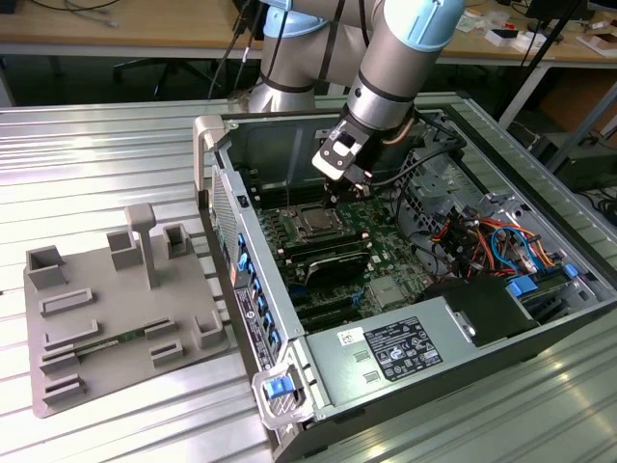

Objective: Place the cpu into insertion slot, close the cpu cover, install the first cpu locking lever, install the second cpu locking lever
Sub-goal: 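Close the cpu cover, then install the first cpu locking lever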

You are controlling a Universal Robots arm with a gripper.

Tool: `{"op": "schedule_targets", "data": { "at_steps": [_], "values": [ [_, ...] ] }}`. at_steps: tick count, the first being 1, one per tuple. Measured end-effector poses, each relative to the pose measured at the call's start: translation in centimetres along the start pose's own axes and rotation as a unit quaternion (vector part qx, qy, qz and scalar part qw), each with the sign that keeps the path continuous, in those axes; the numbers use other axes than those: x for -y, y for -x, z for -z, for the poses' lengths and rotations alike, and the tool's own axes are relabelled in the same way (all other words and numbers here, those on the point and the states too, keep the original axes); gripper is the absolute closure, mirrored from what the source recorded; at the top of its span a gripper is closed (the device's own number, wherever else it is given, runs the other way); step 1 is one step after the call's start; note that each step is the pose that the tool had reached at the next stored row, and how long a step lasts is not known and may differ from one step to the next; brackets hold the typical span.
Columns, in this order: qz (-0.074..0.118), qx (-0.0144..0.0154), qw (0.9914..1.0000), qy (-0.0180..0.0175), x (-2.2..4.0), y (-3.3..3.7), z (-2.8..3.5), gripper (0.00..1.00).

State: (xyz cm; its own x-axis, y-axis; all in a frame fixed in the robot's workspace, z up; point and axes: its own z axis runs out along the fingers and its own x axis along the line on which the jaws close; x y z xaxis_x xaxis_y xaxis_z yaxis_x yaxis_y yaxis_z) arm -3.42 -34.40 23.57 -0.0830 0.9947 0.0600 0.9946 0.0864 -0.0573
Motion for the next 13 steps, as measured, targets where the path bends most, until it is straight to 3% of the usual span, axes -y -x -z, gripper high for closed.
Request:
{"op": "schedule_targets", "data": {
  "at_steps": [13],
  "values": [
    [0.009,0.0005,0.99996,-0.0005,0.00,0.00,0.00,0.89]
  ]
}}
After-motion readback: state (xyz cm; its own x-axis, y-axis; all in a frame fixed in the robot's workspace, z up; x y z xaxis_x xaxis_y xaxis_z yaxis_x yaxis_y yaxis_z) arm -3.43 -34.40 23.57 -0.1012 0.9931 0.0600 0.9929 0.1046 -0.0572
